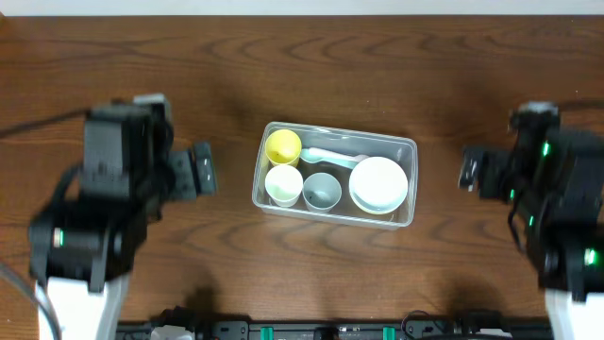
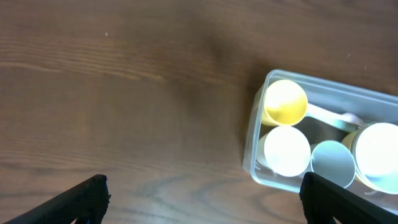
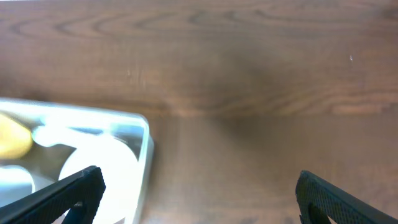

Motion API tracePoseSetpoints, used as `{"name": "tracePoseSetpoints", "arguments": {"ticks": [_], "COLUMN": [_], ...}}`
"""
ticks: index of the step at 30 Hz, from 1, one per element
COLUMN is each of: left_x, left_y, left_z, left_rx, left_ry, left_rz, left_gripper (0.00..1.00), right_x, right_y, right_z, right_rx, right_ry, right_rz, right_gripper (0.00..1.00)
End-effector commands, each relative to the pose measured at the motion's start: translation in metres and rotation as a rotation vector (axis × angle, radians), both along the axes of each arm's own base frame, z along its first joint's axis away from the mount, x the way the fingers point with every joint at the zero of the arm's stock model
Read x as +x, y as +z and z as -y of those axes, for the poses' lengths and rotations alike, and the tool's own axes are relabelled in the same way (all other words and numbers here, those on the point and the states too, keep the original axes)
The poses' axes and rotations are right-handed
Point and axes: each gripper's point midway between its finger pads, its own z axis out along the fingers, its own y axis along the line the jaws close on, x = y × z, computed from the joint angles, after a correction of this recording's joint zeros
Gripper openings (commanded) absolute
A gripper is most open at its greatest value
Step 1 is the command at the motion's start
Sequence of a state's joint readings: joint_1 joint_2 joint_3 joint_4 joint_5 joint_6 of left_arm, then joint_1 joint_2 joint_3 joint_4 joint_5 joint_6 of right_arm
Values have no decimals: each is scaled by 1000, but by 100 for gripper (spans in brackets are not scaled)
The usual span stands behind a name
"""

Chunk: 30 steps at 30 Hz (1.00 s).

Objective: Pack container

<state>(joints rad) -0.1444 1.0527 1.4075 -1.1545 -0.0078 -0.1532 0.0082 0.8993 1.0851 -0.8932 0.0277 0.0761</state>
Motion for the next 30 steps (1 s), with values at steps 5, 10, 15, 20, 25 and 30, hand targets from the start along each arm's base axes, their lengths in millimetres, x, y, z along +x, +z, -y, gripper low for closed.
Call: {"name": "tracePoseSetpoints", "arguments": {"ticks": [5, 10, 15, 20, 25, 30], "left_x": [-58, -76, -83, -83, -83, -83], "left_y": [-52, -68, -69, -69, -69, -69], "left_z": [-11, -13, -14, -14, -14, -14], "left_rx": [-12, -98, -104, -104, -104, -104], "left_ry": [11, 75, 74, 74, 74, 74], "left_rz": [126, 247, 278, 277, 277, 277], "left_gripper": [98, 98, 98, 98, 98, 98], "right_x": [-53, -70, -73, -74, -78, -79], "right_y": [-61, -76, -84, -87, -92, -93], "right_z": [1, 14, 5, 3, 3, 3], "right_rx": [48, 42, 78, 82, 79, 78], "right_ry": [-87, -167, -124, -116, -117, -117], "right_rz": [64, 124, 103, 87, 62, 59], "right_gripper": [99, 99, 99, 99, 99, 99]}}
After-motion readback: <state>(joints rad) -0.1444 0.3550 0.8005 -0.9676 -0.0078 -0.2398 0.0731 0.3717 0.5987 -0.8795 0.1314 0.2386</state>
